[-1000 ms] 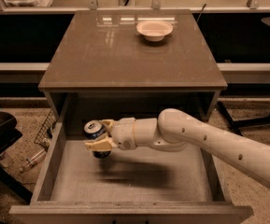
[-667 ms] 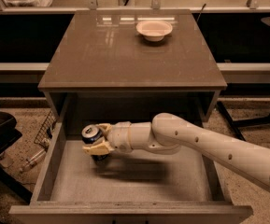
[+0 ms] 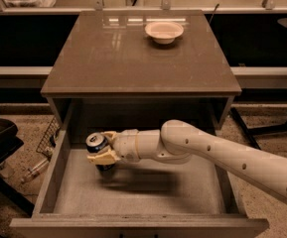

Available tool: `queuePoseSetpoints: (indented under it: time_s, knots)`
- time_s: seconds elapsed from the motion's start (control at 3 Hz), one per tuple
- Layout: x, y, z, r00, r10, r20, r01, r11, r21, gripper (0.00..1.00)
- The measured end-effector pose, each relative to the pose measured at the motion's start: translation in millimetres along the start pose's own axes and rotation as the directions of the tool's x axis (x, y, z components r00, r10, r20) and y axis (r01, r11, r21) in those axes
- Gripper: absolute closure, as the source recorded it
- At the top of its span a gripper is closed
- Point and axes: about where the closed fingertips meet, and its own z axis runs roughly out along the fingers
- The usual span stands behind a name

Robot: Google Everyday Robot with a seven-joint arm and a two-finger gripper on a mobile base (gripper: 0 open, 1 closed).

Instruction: Place pepsi can into top drawer

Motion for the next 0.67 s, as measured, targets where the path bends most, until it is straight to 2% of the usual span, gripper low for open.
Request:
queuePoseSetpoints:
  time_s: [0.67]
  knots:
    - [-1.0,2.3,3.0,1.0,-0.001,0.001,0.001,1.0,-0.007,0.05]
